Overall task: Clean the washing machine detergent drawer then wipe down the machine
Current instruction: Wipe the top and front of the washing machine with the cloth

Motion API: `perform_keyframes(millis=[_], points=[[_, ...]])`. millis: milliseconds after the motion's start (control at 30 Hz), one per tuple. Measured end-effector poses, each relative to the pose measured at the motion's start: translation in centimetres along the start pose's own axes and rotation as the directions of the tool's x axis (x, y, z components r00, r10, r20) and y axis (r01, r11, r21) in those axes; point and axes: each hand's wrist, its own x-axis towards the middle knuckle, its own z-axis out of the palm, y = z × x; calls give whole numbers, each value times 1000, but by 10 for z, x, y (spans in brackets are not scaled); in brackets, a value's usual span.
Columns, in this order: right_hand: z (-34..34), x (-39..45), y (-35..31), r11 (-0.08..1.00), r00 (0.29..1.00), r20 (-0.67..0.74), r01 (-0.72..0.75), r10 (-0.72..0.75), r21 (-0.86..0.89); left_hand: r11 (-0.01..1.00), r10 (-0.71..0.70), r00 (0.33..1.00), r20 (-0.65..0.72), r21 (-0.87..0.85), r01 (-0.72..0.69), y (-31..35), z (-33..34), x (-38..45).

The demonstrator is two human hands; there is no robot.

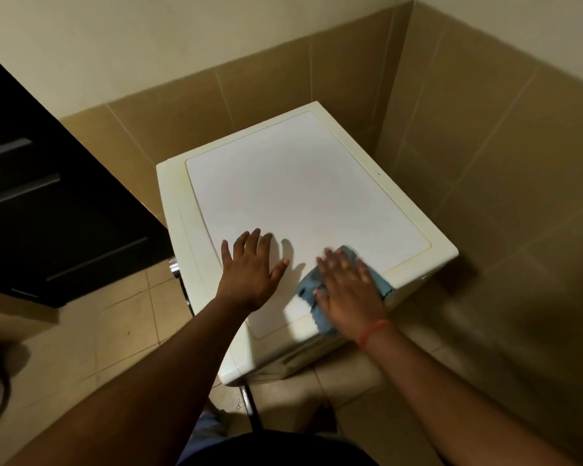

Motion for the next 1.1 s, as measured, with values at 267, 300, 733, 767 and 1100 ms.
perform_keyframes(millis=[267, 300, 733, 767, 1100], points=[[3, -4, 6, 996, 996, 29, 77, -79, 40, 1000, -27, 1000, 2, -13, 27, 6, 0, 8], [-1, 2, 15, 995, 997, 14, 71, -72, 65, 1000, -13, 1000, -5, -13, 13, 7, 0, 11], [1, 3, 21, 999, 998, 38, -49, 48, 20, 998, 47, 999, 23, 33, -47, 7, 6, 33], [3, -1, 20, 1000, 999, 35, 20, -20, 8, 998, 47, 998, 32, 37, -48, 6, 7, 33], [3, 6, 62, 1000, 1000, 21, -8, 9, -28, 997, 47, 999, 13, 64, -48, -6, 6, 39]])
